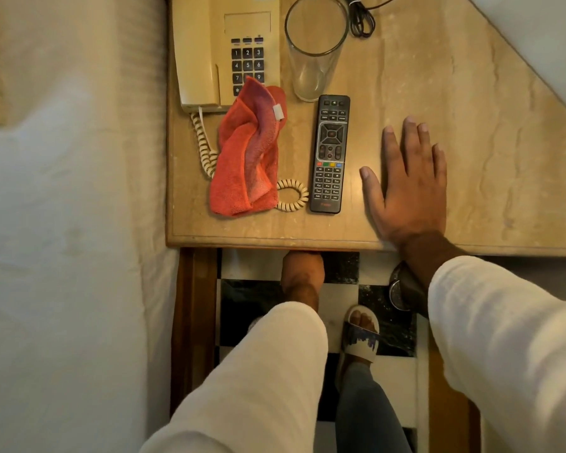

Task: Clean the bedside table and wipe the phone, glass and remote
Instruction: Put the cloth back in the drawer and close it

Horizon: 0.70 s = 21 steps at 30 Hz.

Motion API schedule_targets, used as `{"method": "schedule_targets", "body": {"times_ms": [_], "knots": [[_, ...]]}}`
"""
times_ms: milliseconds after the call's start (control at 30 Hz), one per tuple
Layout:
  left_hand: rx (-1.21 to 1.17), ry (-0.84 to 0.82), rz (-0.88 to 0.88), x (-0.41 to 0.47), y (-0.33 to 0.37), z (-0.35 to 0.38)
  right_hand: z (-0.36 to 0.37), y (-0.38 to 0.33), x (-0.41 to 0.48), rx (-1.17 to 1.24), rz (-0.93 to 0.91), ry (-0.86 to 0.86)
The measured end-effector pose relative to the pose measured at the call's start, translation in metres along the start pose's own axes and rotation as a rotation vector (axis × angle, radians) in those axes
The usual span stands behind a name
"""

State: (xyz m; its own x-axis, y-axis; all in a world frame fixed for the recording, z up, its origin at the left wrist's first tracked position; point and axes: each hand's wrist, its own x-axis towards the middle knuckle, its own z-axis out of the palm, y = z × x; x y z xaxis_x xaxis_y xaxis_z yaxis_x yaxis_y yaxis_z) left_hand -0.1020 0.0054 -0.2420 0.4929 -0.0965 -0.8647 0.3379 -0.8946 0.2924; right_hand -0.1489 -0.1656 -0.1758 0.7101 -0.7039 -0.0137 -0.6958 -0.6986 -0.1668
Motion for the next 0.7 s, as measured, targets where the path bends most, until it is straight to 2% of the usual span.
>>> {"method": "schedule_targets", "body": {"times_ms": [267, 400, 467, 533, 600, 633, 667, 700], "knots": [[-0.017, 0.007, -0.094, -0.042, -0.070, 0.014, 0.001, 0.000, 0.000, -0.022, -0.003, -0.004], [0.087, -0.010, -0.097, -0.058, -0.088, 0.013, 0.002, -0.001, 0.001, -0.021, -0.002, -0.003], [0.182, -0.028, -0.068, -0.071, -0.086, 0.006, 0.002, 0.000, 0.001, -0.017, -0.002, -0.005], [0.291, -0.127, -0.038, -0.084, -0.080, -0.010, 0.002, 0.000, 0.001, -0.017, 0.002, 0.000], [0.319, -0.165, 0.048, -0.096, -0.069, -0.037, 0.002, 0.000, 0.000, -0.017, 0.004, 0.000], [0.252, -0.108, 0.105, -0.103, -0.057, -0.056, 0.003, 0.000, 0.000, -0.014, 0.004, -0.006], [0.133, 0.031, 0.180, -0.109, -0.038, -0.077, 0.003, -0.001, 0.000, -0.007, 0.004, -0.010], [0.036, 0.256, 0.310, -0.113, -0.016, -0.101, 0.003, -0.001, 0.000, -0.001, 0.004, -0.011]]}}
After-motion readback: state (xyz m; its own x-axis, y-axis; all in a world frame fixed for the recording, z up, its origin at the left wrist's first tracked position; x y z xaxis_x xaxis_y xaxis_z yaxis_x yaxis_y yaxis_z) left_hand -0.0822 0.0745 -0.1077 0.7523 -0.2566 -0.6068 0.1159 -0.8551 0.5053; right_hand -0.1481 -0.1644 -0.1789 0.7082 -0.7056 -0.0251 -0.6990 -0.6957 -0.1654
